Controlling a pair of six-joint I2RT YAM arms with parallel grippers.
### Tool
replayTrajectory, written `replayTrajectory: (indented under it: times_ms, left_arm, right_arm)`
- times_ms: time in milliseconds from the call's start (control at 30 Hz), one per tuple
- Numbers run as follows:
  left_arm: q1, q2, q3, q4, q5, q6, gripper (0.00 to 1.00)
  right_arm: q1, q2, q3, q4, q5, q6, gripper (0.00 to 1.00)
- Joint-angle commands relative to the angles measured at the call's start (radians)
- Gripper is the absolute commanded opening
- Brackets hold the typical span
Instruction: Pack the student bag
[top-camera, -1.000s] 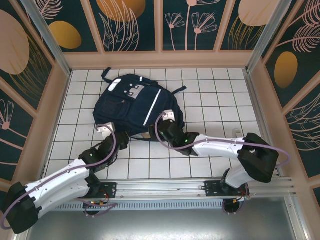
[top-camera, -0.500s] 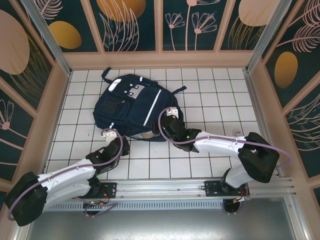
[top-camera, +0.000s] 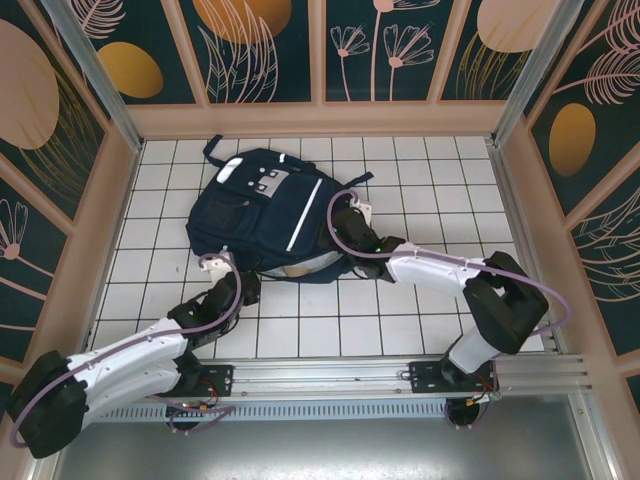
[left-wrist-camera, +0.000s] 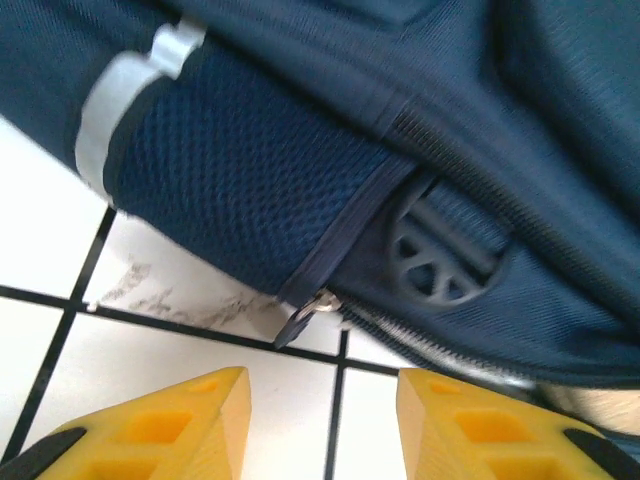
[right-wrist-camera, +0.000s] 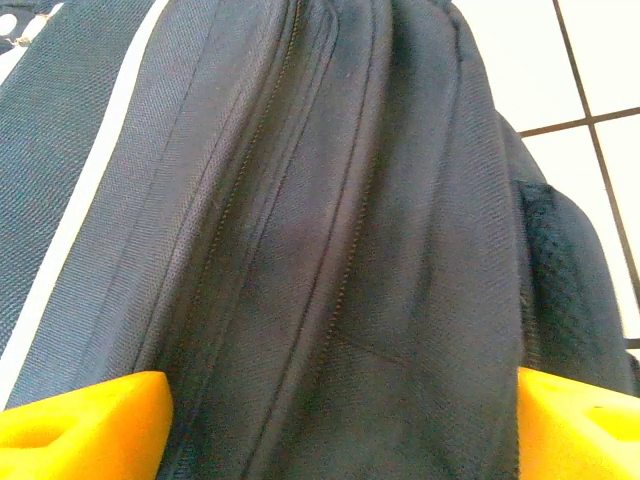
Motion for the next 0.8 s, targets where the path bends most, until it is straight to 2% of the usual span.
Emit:
replayTrajectory:
  times_ms: [0,67,133,167,200,233,400,600,767]
  left_arm:
    - [-0.002,-0.044,0.122,-0.104,-0.05,0.036,0.44]
    - [-0.003,-0.053,0.187,-0.152,-0.069,0.067,0.45]
    - [-0.003,-0.055,0.248,-0.182,-0.084,0.103,0.45]
    - [-0.002,-0.056,0.267,-0.19,-0.091,0.115,0.45]
    - [-0.003,-0.057,0.29,-0.196,-0.098,0.128,0.45]
    - [-0.003,-0.059,0.306,-0.197,-0.103,0.138,0.45]
    - [-0.002,-0.048,0.367,-0.178,-0.121,0.182,0.45]
    - [-0.002,0.013,0.409,-0.143,-0.1,0.207,0.45]
    - [-0.003,0.053,0.41,-0.093,-0.069,0.221,0.45]
  right_arm:
    - [-0.023,0.046,0.067,0.006,-0.048,-0.016,0.78]
    - [-0.039,0.064,0.086,0.004,-0.058,-0.025,0.63]
    - [-0.065,0.071,0.092,-0.013,-0.058,-0.017,0.29]
    - [-0.074,0.063,0.086,-0.022,-0.047,-0.011,0.16]
    - [-0.086,0.051,0.074,-0.033,-0.032,-0.006,0.04]
    - [-0.095,0.034,0.06,-0.044,-0.015,-0.003,0.0]
    - [-0.188,-0.123,-0.067,-0.088,0.061,-0.003,0.0]
    - [-0.333,-0.336,-0.234,-0.105,0.036,-0.025,0.0]
    - [-0.373,-0.397,-0.297,-0.099,-0.004,-0.051,0.0]
